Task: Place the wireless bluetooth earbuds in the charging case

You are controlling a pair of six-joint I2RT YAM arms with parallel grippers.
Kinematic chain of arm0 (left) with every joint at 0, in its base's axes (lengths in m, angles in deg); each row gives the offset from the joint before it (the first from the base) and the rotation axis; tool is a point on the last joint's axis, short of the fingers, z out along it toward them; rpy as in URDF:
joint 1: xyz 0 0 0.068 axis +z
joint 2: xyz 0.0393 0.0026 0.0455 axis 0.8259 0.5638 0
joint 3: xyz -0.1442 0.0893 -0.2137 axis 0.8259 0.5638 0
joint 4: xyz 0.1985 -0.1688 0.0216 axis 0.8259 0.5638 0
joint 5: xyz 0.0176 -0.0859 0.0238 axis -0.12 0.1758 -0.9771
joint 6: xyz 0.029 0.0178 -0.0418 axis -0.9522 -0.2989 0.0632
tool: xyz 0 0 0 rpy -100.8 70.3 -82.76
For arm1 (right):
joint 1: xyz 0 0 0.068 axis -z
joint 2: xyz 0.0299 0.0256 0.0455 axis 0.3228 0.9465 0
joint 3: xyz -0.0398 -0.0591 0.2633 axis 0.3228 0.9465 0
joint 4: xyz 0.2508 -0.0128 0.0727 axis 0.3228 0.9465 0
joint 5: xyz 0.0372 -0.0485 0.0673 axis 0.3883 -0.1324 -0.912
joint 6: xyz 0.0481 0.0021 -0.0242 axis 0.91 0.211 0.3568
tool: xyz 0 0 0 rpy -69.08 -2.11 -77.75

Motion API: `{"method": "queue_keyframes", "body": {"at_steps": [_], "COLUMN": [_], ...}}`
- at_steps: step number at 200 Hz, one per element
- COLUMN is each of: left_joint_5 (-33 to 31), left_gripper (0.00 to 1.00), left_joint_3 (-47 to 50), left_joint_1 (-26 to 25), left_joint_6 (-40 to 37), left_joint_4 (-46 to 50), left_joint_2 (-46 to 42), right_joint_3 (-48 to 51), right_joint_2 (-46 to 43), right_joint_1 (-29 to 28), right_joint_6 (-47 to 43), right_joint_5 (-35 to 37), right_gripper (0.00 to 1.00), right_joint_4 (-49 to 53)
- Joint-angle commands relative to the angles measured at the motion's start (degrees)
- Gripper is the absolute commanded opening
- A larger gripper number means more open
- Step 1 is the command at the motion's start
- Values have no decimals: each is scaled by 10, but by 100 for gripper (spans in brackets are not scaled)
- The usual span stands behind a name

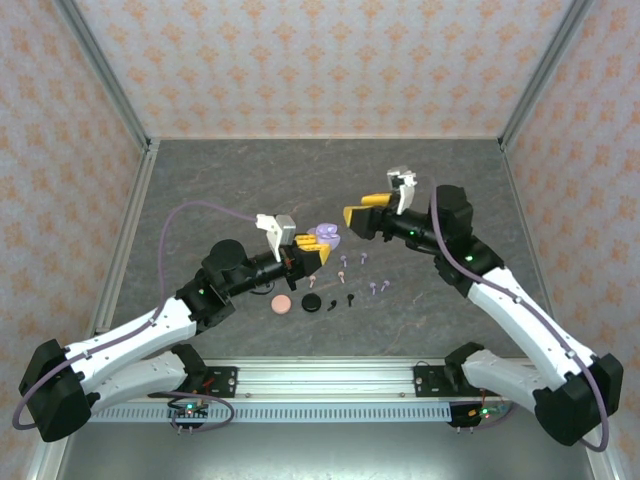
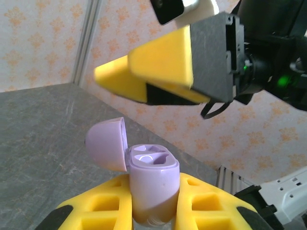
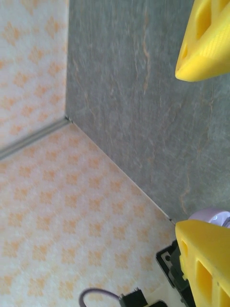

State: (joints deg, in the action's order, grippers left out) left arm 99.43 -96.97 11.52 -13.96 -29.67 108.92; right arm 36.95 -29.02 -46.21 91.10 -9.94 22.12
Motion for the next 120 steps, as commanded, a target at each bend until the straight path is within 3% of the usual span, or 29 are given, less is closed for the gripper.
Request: {"method": "queue_keyframes", "body": {"at_steps": [1, 61, 120], "left_joint_5": [-2, -31, -28], "left_gripper": [0, 0, 0], "left_joint_3": [-14, 4, 12], "left_joint_1": [-5, -34, -34], "left_joint_6": [-57, -196, -220], "left_joint_4": [7, 43, 64], "left_joint_2": [-7, -47, -81], "right_joint_3": [-17, 14, 45], "right_joint_2": [-34, -47, 10], "right_joint_1": [15, 36, 37], "right_joint_6": [-7, 8, 30], "right_joint_5": [70, 162, 199], "right_gripper": [77, 77, 76], "right_joint_4": [79, 203, 292]}}
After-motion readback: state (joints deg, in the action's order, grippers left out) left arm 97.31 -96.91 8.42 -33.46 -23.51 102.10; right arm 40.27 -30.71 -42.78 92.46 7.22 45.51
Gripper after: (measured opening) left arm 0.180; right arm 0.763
